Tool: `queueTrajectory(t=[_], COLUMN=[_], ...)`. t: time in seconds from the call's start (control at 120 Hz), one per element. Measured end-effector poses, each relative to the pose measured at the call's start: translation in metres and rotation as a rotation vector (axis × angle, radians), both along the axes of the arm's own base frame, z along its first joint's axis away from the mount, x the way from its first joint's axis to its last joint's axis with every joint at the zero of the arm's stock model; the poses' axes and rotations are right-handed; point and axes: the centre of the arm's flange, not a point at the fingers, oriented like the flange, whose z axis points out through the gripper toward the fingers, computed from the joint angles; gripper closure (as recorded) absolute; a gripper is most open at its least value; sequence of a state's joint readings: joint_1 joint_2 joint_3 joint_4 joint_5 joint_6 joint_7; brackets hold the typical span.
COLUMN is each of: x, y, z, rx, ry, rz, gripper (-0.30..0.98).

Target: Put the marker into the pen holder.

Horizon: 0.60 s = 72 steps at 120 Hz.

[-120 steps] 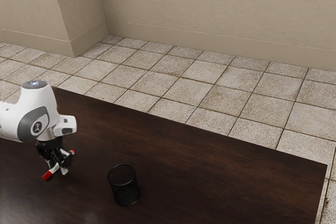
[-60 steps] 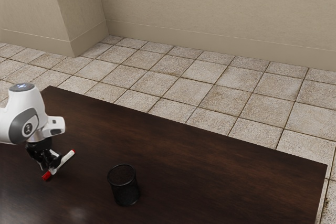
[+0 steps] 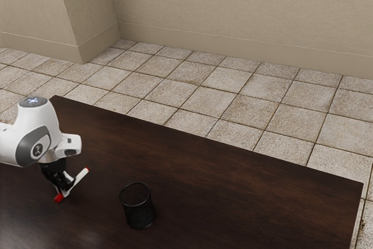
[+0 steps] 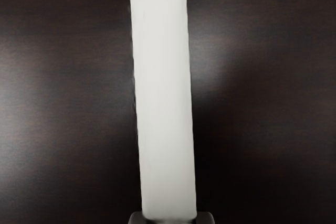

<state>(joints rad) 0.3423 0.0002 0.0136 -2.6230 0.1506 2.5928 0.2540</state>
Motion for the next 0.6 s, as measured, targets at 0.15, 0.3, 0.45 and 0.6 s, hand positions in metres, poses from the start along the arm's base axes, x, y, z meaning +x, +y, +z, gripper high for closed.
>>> queueTrajectory(t=[0.15,0.3,0.45,0.6], x=[0.003,0.041,0.044,0.017], y=[-0.005,-0.003,-0.066,-0.145], z=[0.006,0.073,0.138,0.162], rx=[0.008,0.048,0.052,-0.005], ry=[-0.021,-0.072,-0.064,-0.047], rz=[-0.013,-0.014,-0.092,-0.17], gripper=[0.75,0.77,0.78,0.78])
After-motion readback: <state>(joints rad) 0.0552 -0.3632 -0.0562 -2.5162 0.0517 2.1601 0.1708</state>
